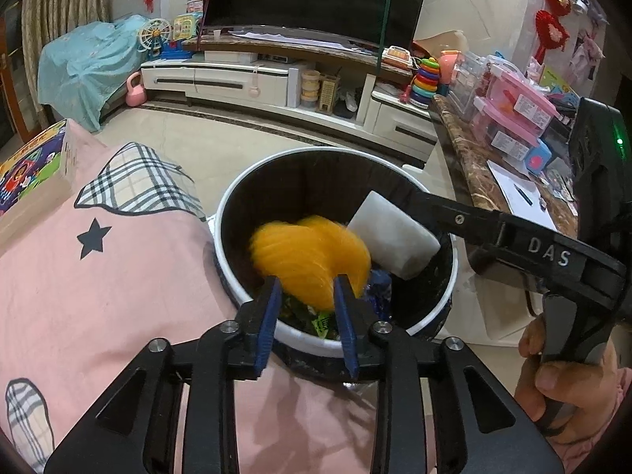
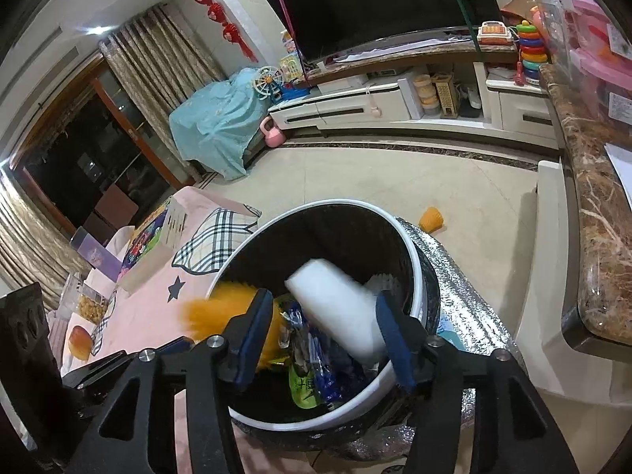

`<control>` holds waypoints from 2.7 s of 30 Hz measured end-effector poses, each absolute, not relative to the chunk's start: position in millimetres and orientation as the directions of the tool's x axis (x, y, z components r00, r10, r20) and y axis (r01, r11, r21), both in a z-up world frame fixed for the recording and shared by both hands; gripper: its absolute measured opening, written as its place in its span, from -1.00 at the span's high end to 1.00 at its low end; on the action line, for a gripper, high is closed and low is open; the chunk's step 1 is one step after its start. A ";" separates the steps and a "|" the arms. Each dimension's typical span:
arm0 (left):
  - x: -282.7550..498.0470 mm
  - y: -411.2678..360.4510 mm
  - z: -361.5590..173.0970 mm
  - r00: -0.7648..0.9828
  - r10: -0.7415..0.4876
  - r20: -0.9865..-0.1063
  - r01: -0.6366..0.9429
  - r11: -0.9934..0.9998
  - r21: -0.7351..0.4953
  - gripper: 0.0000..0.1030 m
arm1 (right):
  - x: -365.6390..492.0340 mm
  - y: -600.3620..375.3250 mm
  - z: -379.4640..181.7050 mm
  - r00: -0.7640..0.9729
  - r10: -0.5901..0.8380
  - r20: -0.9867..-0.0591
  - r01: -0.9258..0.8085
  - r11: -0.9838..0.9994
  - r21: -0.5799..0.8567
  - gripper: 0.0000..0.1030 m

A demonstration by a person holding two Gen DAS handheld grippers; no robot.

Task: Collect trash

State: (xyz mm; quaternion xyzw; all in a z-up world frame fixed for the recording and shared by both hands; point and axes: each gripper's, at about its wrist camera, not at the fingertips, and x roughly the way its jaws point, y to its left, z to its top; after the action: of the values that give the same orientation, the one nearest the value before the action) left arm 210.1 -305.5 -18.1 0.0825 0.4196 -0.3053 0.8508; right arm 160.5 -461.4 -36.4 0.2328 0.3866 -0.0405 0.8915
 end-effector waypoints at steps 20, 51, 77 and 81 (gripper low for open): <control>153.7 -208.7 -10.1 0.573 -0.430 -0.698 0.442 0.879 -0.179 -0.51 | 100.3 -423.3 -21.5 0.764 0.090 -0.639 0.238 0.880 0.410 -0.82; 31.4 -106.3 3.0 0.879 -0.165 -0.448 0.194 0.981 0.019 -1.00 | -6.8 -324.8 18.4 0.912 -0.100 -0.398 0.188 0.964 0.189 -1.00; 8.0 -103.5 -5.9 0.918 -0.164 -0.362 0.193 0.980 0.045 -1.00 | -15.9 -309.7 -20.3 0.890 -0.146 -0.432 0.216 0.969 0.117 -1.00; 7.8 -102.4 -5.4 0.920 -0.161 -0.356 0.189 0.981 0.044 -1.00 | -16.9 -307.8 -20.5 0.890 -0.144 -0.432 0.211 0.971 0.113 -1.00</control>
State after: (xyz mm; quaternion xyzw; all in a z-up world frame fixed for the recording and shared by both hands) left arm 7.8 -102.4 -5.4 0.0388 0.1784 -0.0895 0.9791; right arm -16.9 -307.8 -20.5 0.0785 0.2157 -0.0916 0.9690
